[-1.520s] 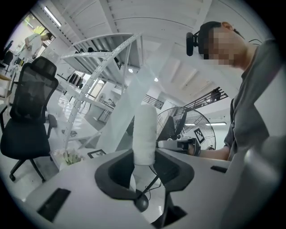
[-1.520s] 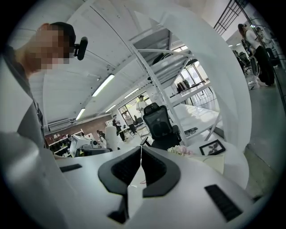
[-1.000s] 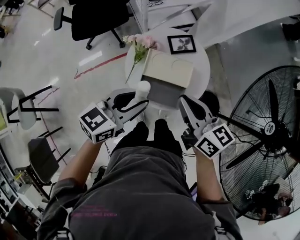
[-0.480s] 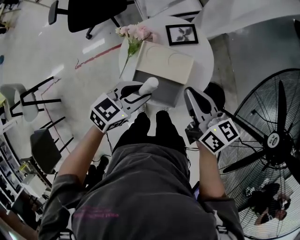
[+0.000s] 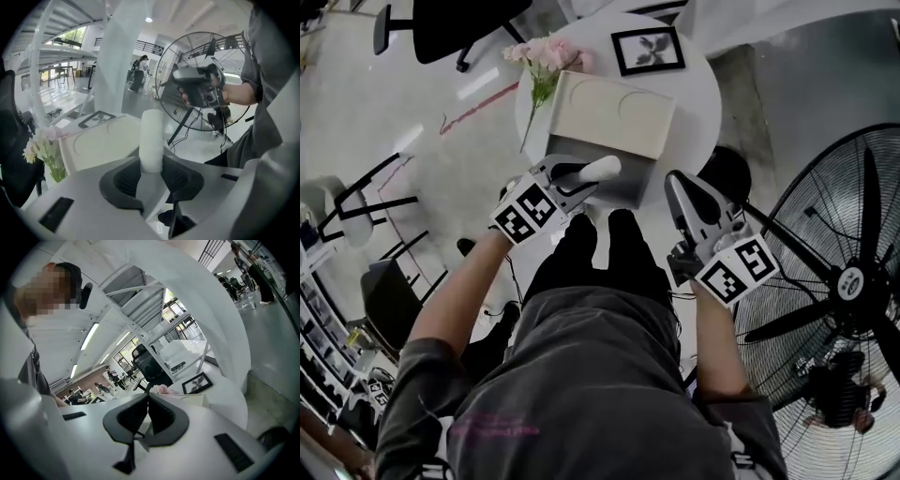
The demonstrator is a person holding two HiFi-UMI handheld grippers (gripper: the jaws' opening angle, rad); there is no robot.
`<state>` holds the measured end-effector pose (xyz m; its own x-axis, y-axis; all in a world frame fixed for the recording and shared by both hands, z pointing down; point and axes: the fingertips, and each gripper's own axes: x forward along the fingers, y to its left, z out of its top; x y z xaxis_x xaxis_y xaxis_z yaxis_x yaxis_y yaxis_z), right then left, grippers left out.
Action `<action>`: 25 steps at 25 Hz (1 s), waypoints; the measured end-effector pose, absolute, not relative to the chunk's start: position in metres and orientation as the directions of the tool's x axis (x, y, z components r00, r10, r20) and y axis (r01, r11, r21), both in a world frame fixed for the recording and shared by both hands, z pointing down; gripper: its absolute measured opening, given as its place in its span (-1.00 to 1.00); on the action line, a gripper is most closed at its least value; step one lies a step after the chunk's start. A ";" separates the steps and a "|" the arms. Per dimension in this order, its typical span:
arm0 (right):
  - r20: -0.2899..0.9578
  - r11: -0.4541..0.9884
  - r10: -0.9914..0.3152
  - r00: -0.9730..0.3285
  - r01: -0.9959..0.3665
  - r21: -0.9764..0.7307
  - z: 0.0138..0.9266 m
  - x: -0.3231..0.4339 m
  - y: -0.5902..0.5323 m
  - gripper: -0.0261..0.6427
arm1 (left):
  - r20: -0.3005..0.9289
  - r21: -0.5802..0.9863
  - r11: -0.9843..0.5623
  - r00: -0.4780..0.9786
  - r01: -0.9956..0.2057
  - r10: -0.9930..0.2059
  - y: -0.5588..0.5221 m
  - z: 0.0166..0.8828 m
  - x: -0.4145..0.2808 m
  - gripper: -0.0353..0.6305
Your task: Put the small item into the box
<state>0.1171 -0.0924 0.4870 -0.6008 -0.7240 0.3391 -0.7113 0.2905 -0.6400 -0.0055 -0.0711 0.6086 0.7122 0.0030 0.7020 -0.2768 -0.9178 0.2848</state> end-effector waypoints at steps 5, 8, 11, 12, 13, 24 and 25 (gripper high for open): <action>0.350 0.273 -0.724 -0.595 -0.712 -0.647 0.499 0.126 -0.094 -0.86 | 0.756 0.275 -0.938 0.650 -0.211 0.075 -0.065 0.642 0.005 -0.47; 0.359 0.260 -0.722 -0.592 -0.712 -0.652 0.507 0.131 -0.093 -0.86 | 0.788 0.266 -0.946 0.607 -0.187 0.102 -0.063 0.661 0.009 -0.47; 0.373 0.244 -0.718 -0.588 -0.714 -0.656 0.514 0.136 -0.090 -0.86 | 0.833 0.243 -0.956 0.541 -0.163 0.119 -0.059 0.680 0.011 -0.46; 0.378 0.239 -0.717 -0.586 -0.715 -0.657 0.517 0.138 -0.090 -0.86 | 0.849 0.231 -0.960 0.515 -0.156 0.121 -0.059 0.686 0.011 -0.46; 0.382 0.235 -0.716 -0.585 -0.716 -0.657 0.520 0.140 -0.089 -0.86 | 0.864 0.220 -0.964 0.488 -0.150 0.121 -0.059 0.692 0.011 -0.46; 0.397 0.215 -0.706 -0.586 -0.712 -0.669 0.535 0.145 -0.086 -0.86 | 0.957 0.141 -0.986 0.267 -0.087 0.114 -0.060 0.729 0.009 -0.46; 0.398 0.214 -0.706 -0.586 -0.712 -0.669 0.535 0.145 -0.085 -0.86 | 0.962 0.135 -0.987 0.251 -0.082 0.110 -0.060 0.731 0.009 -0.46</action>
<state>0.1452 -0.0855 0.5352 -0.5862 -0.7056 0.3981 -0.7119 0.2140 -0.6689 0.0087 -0.0602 0.7308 0.2514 0.1100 0.9616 -0.0822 -0.9875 0.1345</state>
